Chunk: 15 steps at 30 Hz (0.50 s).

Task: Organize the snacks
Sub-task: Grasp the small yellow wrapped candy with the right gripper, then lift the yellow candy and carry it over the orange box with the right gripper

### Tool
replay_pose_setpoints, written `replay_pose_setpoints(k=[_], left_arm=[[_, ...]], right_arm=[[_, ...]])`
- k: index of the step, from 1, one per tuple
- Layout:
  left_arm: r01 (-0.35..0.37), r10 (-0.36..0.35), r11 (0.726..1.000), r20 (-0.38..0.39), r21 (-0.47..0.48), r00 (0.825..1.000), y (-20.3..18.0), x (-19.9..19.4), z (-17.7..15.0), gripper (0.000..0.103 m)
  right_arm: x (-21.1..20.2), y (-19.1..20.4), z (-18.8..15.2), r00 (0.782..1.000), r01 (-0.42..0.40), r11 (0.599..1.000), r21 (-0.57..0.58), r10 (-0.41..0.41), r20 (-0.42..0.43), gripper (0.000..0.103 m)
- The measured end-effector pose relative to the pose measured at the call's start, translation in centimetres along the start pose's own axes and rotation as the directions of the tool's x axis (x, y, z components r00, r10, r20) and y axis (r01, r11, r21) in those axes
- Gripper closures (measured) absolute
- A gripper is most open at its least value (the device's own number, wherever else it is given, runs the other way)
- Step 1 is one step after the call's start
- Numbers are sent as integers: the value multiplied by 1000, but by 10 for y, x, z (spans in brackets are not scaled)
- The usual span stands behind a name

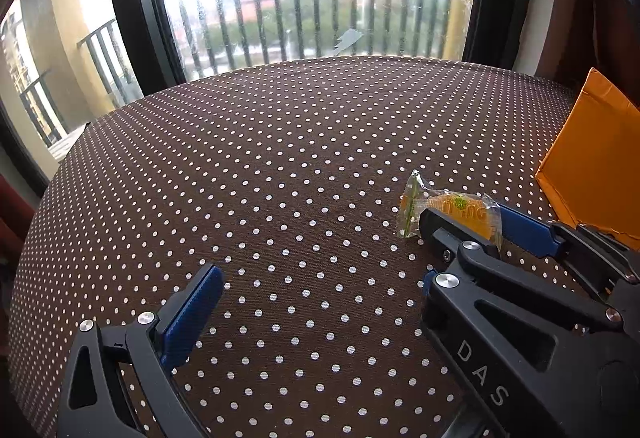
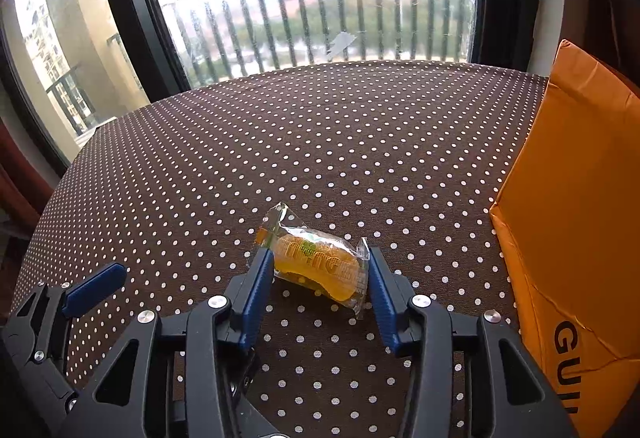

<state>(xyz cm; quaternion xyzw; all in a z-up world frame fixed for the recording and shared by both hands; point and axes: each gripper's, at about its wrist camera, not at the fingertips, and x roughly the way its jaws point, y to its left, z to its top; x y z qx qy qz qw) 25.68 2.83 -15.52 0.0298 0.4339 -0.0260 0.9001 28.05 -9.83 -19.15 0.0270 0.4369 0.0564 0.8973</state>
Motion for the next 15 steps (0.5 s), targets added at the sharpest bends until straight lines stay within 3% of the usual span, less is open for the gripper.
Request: replay_pose_setpoints(k=[9, 10, 15], left_arm=[[-8, 8, 1000, 10, -23, 1000, -1, -17, -10, 2], [-10, 10, 1000, 11, -27, 1000, -1, -19, -13, 2], [-18, 18, 999, 19, -33, 1000, -4, -28, -22, 2]], right_arm=[[-13, 5, -6, 1000, -29, 999, -19, 29, 11, 59], [-16, 6, -7, 999, -33, 999, -25, 33, 12, 70], [-24, 9, -14, 999, -53, 998, -38, 53, 5, 72]])
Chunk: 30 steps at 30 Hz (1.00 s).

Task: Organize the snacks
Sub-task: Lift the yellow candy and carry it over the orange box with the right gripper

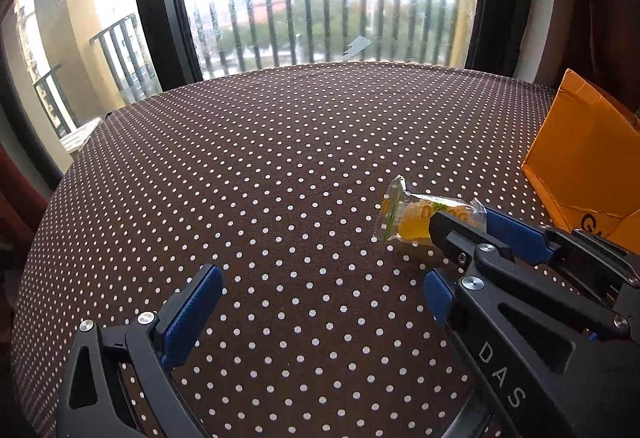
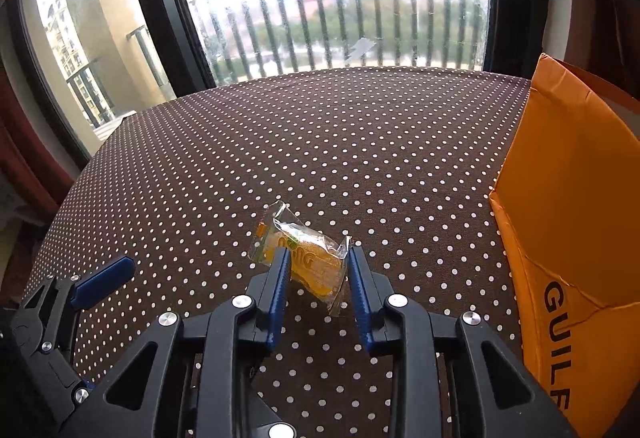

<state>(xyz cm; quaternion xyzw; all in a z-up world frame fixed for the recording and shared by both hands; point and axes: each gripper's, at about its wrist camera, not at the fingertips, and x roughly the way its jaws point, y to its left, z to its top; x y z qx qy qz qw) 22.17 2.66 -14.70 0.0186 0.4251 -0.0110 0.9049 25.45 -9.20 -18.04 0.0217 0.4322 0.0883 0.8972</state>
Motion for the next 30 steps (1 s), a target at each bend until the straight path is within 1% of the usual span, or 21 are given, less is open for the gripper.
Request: replay_pose_setpoints(k=[5, 13, 22, 30], left_arm=[[-1, 1, 1000, 13, -13, 1000, 0, -13, -8, 2], [4, -3, 1000, 51, -31, 999, -4, -44, -18, 2], [6, -1, 999, 113, -42, 994, -13, -84, -19, 2], [-6, 15, 999, 173, -52, 985, -19, -117, -13, 1]], right_arm=[[-13, 4, -8, 1000, -17, 1000, -12, 17, 10, 74], [-42, 9, -14, 998, -28, 999, -28, 29, 54, 74], [-84, 15, -13, 991, -24, 998, -50, 30, 127, 74], [-121, 15, -15, 981, -30, 997, -70, 42, 187, 74]])
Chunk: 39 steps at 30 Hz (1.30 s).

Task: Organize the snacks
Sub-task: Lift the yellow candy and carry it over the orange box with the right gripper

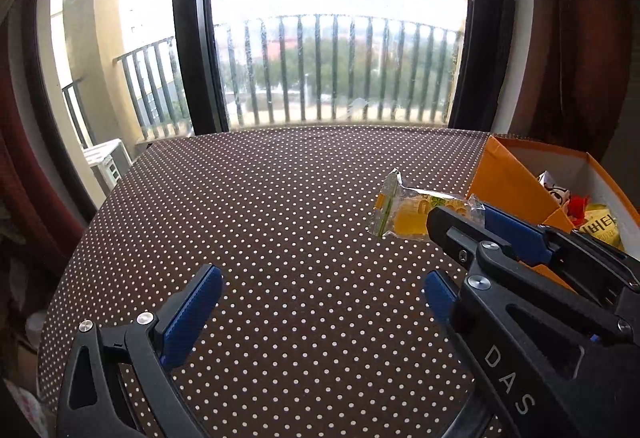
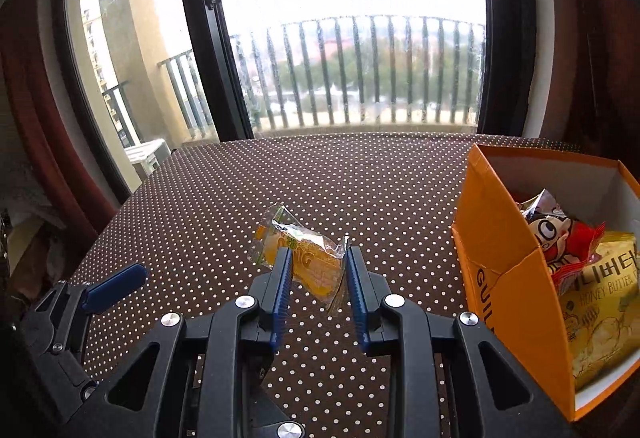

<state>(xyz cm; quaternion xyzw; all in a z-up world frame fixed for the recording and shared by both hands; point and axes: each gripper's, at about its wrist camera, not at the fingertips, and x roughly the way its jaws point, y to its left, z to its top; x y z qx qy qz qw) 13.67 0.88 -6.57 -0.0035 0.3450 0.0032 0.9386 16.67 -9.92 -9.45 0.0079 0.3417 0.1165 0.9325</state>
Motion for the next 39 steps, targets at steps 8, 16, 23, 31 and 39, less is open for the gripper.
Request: replay_pose_setpoints(k=[8, 16, 23, 31, 39], left_arm=[[-21, 22, 1000, 62, -18, 998, -10, -35, 9, 1], [-9, 11, 1000, 113, -11, 994, -23, -54, 22, 1], [-2, 1, 1000, 152, 5, 988, -37, -65, 26, 1], [12, -18, 999, 186, 35, 982, -53, -70, 28, 1], [58, -75, 994, 200, 90, 977, -71, -63, 35, 1]], right_arm=[[-33, 1, 5, 998, -22, 999, -27, 24, 66, 74], [-58, -12, 13, 992, -15, 999, -29, 18, 125, 74], [-79, -27, 16, 984, 0, 1000, -26, 4, 176, 74], [-96, -48, 20, 976, 16, 1000, -8, -13, 217, 74], [-109, -76, 22, 967, 61, 997, 38, -69, 247, 74]])
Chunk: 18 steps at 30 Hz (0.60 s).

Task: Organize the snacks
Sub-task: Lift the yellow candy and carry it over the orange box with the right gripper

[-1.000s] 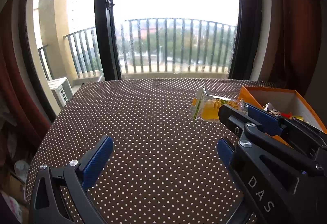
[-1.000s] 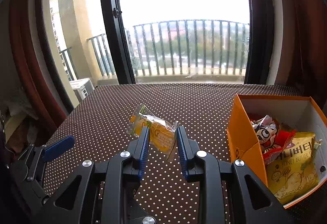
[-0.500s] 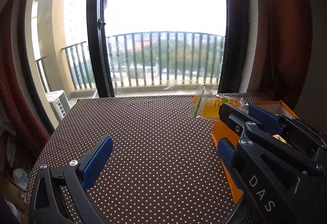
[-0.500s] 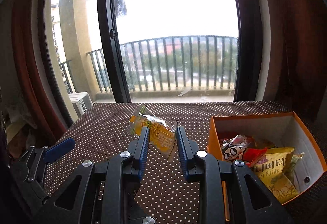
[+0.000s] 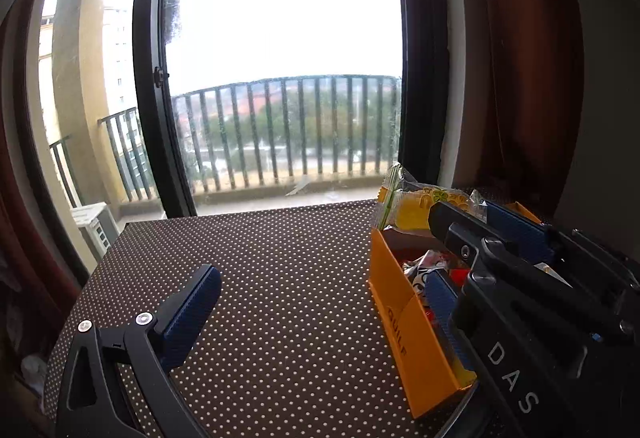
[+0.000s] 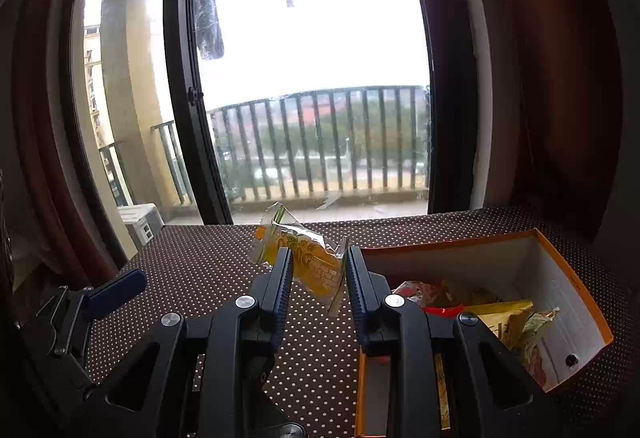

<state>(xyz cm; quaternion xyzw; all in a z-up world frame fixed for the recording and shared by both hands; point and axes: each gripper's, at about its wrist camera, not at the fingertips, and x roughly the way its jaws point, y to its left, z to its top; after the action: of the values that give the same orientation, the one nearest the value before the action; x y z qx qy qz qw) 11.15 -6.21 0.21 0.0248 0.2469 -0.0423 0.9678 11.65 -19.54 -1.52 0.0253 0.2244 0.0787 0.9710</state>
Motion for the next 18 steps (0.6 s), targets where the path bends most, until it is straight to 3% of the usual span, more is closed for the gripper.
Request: replay_pose_setpoints(k=[18], left_arm=[[160, -155, 983, -63, 95, 986, -59, 45, 7, 1]], right_arm=[[6, -73, 0, 986, 165, 981, 99, -166, -4, 74]])
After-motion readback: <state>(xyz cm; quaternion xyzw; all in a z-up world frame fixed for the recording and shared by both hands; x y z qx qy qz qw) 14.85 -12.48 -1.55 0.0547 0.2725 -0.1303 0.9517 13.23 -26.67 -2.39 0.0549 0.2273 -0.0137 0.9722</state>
